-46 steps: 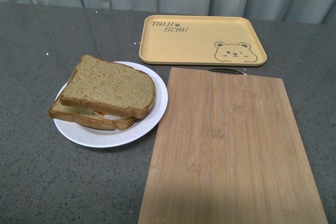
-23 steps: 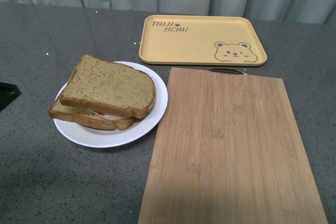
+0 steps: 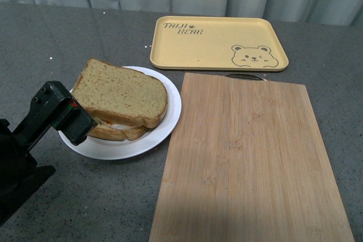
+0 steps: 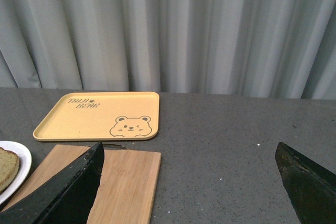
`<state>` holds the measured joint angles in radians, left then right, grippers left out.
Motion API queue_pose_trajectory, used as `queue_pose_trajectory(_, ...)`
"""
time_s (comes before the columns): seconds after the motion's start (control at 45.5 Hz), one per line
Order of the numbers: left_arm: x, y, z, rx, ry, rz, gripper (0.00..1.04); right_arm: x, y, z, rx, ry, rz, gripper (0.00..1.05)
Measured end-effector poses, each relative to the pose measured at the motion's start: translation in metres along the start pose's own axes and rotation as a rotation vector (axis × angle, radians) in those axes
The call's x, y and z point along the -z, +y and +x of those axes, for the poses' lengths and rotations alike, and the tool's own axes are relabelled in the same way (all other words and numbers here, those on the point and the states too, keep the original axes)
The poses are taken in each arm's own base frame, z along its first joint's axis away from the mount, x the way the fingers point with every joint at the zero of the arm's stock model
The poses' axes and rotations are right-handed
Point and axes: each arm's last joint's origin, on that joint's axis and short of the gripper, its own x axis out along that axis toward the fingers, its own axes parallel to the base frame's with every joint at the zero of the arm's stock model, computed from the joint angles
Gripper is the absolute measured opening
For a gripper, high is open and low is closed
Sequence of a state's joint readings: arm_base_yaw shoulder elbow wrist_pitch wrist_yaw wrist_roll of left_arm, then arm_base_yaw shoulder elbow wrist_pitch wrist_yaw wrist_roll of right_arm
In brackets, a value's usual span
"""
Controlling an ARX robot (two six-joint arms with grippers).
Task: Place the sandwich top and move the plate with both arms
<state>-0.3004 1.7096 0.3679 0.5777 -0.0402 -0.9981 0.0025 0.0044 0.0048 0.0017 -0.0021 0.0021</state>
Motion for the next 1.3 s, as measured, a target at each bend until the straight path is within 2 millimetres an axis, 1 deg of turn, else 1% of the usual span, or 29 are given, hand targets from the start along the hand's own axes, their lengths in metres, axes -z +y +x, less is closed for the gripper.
queue_pose_trajectory(0.154,0.002,0.001,0.017,-0.028,0.012,-0.037,0.98,0.0,0.0,0.0,0.0,0.0,0.0,0.95)
queue_pose_trajectory(0.307,-0.001,-0.006,0.029,-0.004,0.015,-0.073,0.98,0.0,0.0,0.0,0.0,0.0,0.0,0.95)
queue_pose_trajectory(0.373,-0.001,-0.005,0.033,-0.026,0.014,-0.082,0.88,0.0,0.0,0.0,0.0,0.0,0.0,0.95)
queue_pose_trajectory(0.395,-0.001,-0.005,0.035,-0.031,0.015,-0.086,0.83,0.0,0.0,0.0,0.0,0.0,0.0,0.95)
queue_pose_trajectory(0.461,0.0,-0.003,0.037,-0.041,0.019,-0.098,0.72,0.0,0.0,0.0,0.0,0.0,0.0,0.95)
queue_pose_trajectory(0.549,0.002,0.0,0.04,-0.051,0.027,-0.114,0.54,0.0,0.0,0.0,0.0,0.0,0.0,0.95)
queue_pose_trajectory(0.681,0.004,0.001,0.044,-0.051,0.03,-0.132,0.33,0.0,0.0,0.0,0.0,0.0,0.0,0.95)
queue_pose_trajectory(0.725,0.003,0.0,0.045,-0.049,0.029,-0.135,0.29,0.0,0.0,0.0,0.0,0.0,0.0,0.95)
queue_pose_trajectory(0.791,0.003,0.0,0.048,-0.047,0.021,-0.168,0.18,0.0,0.0,0.0,0.0,0.0,0.0,0.95)
queue_pose_trajectory(0.857,-0.001,-0.002,0.049,-0.027,0.007,-0.21,0.1,0.0,0.0,0.0,0.0,0.0,0.0,0.95)
queue_pose_trajectory(0.901,-0.003,-0.003,0.049,-0.013,0.004,-0.225,0.06,0.0,0.0,0.0,0.0,0.0,0.0,0.95)
queue_pose_trajectory(1.098,-0.003,-0.001,0.045,0.058,0.006,-0.281,0.05,0.0,0.0,0.0,0.0,0.0,0.0,0.95)
queue_pose_trajectory(1.296,-0.001,0.001,0.035,0.179,-0.01,-0.326,0.04,0.0,0.0,0.0,0.0,0.0,0.0,0.95)
